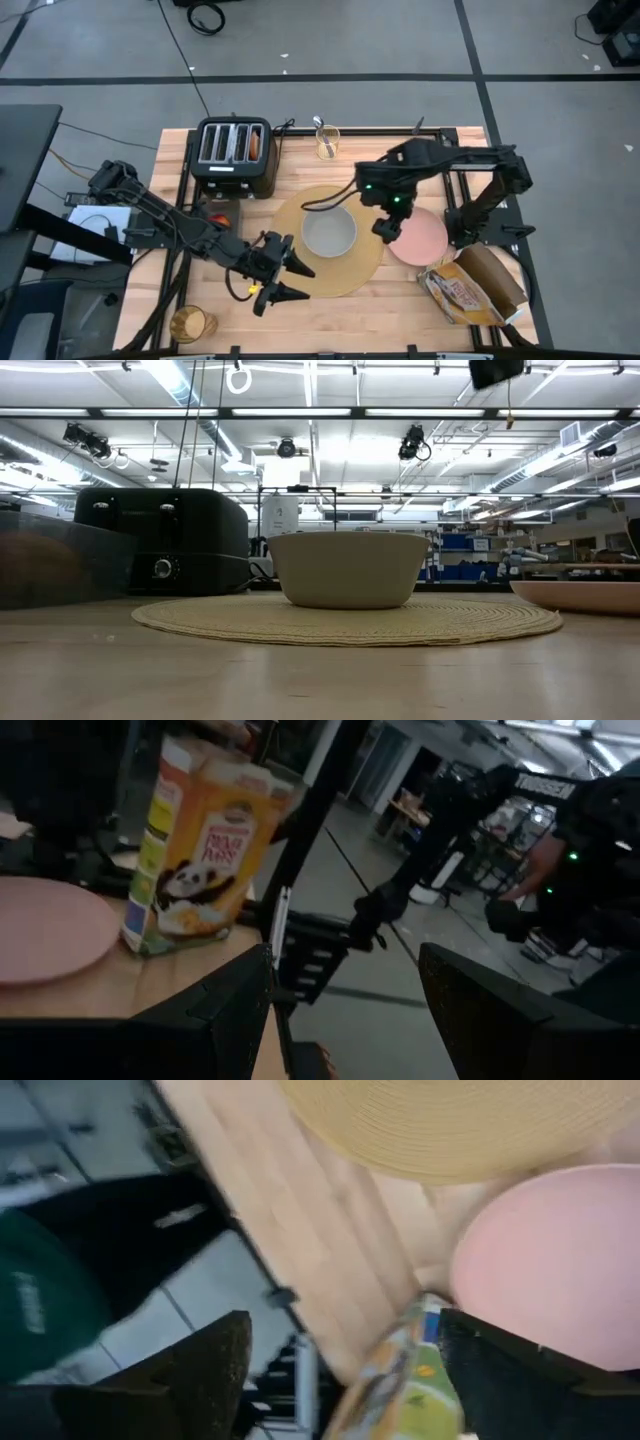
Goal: Arrange a breakfast setting
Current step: Pour the cereal into the gray bowl
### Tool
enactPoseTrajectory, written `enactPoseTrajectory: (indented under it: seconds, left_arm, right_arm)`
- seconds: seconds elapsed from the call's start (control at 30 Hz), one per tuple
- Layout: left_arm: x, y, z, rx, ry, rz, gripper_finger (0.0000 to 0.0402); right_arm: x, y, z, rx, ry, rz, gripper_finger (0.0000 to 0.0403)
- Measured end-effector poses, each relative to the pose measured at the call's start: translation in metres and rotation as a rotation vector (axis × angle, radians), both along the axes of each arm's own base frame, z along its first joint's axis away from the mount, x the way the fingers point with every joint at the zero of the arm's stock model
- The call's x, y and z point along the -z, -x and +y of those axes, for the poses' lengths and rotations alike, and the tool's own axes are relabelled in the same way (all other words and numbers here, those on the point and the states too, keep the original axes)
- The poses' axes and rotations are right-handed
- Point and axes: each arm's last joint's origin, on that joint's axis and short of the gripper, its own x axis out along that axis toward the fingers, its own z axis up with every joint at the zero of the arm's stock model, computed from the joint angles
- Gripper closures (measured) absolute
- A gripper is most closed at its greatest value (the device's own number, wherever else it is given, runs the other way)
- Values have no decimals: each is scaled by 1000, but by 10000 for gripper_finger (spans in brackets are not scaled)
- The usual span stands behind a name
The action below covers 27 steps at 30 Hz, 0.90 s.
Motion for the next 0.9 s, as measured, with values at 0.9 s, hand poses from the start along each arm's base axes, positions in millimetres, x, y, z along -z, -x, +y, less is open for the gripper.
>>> enactPoseTrajectory:
  seconds: [0.9]
  left_arm:
    - [17,-7,19,-59,-136,141,143]
  right_arm:
    - [-101,101,139,-100,-124,-93,147]
